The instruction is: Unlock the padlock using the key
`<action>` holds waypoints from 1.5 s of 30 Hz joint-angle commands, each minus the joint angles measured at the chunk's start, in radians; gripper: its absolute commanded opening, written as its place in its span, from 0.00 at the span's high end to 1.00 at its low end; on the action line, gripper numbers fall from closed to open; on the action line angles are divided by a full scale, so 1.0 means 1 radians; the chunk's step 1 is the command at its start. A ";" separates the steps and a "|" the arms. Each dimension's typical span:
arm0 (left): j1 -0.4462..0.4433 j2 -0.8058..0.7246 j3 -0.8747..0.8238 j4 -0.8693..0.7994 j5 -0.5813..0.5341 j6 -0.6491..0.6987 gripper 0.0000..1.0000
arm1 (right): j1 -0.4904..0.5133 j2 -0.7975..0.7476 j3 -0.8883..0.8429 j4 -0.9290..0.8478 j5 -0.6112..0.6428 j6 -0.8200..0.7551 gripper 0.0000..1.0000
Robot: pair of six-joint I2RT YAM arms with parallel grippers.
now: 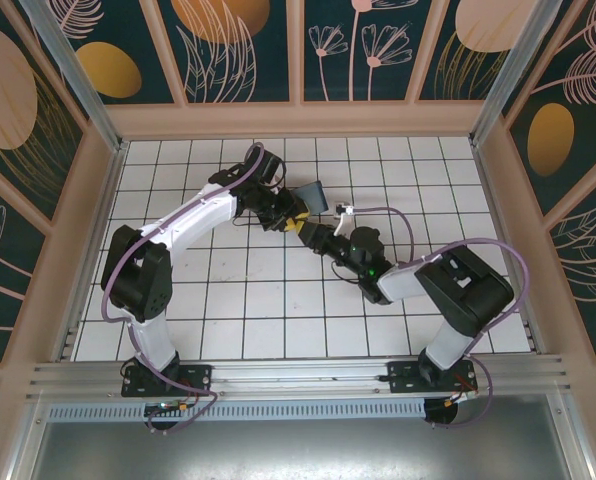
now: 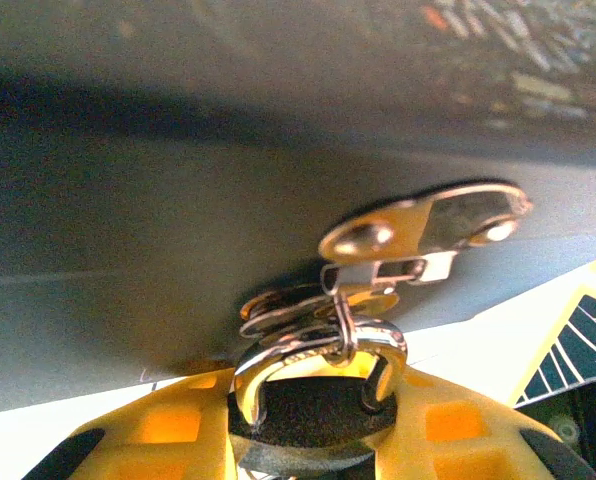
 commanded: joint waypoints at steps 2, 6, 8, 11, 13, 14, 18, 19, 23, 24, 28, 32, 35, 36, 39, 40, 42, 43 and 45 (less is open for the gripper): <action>-0.013 -0.054 0.006 0.062 0.037 -0.025 1.00 | 0.003 0.065 0.057 0.127 0.019 0.083 0.65; -0.012 -0.067 -0.003 0.079 0.050 -0.046 1.00 | 0.003 0.094 0.072 0.152 0.025 0.108 0.70; -0.015 -0.074 -0.006 0.082 0.055 -0.052 1.00 | 0.000 0.106 0.070 0.179 0.026 0.126 0.77; -0.016 -0.084 -0.023 0.095 0.070 -0.068 1.00 | -0.001 0.121 0.073 0.213 0.033 0.168 0.79; -0.016 -0.094 -0.046 0.125 0.081 -0.092 0.99 | 0.000 0.139 0.079 0.231 0.037 0.201 0.79; -0.016 -0.096 -0.052 0.132 0.085 -0.098 0.99 | 0.000 0.148 0.079 0.234 0.049 0.223 0.81; -0.017 -0.097 -0.053 0.123 0.077 -0.088 0.99 | -0.002 0.171 0.072 0.272 0.053 0.240 0.93; -0.015 -0.096 -0.046 0.104 0.068 -0.074 0.97 | -0.002 0.167 0.069 0.274 0.046 0.232 0.96; -0.003 -0.104 -0.044 0.048 0.003 -0.027 0.71 | -0.005 0.129 0.039 0.248 0.038 0.188 0.99; 0.001 -0.108 -0.047 0.038 -0.011 -0.020 0.68 | -0.007 0.124 0.034 0.244 0.030 0.186 1.00; 0.022 -0.117 -0.059 0.028 -0.048 0.000 0.58 | -0.016 0.104 0.022 0.188 0.021 0.193 1.00; 0.037 -0.151 -0.028 0.002 -0.085 0.025 0.47 | -0.025 0.094 0.000 0.155 0.027 0.199 1.00; 0.048 -0.148 0.019 -0.051 -0.117 0.071 0.41 | -0.033 0.090 -0.012 0.162 0.020 0.219 1.00; 0.051 -0.146 0.034 -0.070 -0.133 0.090 0.40 | -0.036 0.087 -0.012 0.159 0.013 0.222 1.00; 0.063 -0.136 0.092 -0.147 -0.243 0.208 0.40 | -0.046 0.058 0.001 0.085 -0.022 0.185 1.00; 0.065 -0.129 0.121 -0.195 -0.321 0.274 0.39 | -0.050 0.039 0.008 0.041 -0.034 0.153 1.00; 0.064 -0.093 0.158 -0.277 -0.464 0.393 0.41 | -0.060 0.001 0.034 -0.076 -0.068 0.077 1.00; 0.064 -0.093 0.153 -0.311 -0.541 0.448 0.41 | -0.066 -0.020 0.047 -0.146 -0.075 0.028 1.00; 0.065 -0.107 0.106 -0.308 -0.620 0.507 0.38 | -0.079 -0.059 0.072 -0.259 -0.080 -0.056 1.00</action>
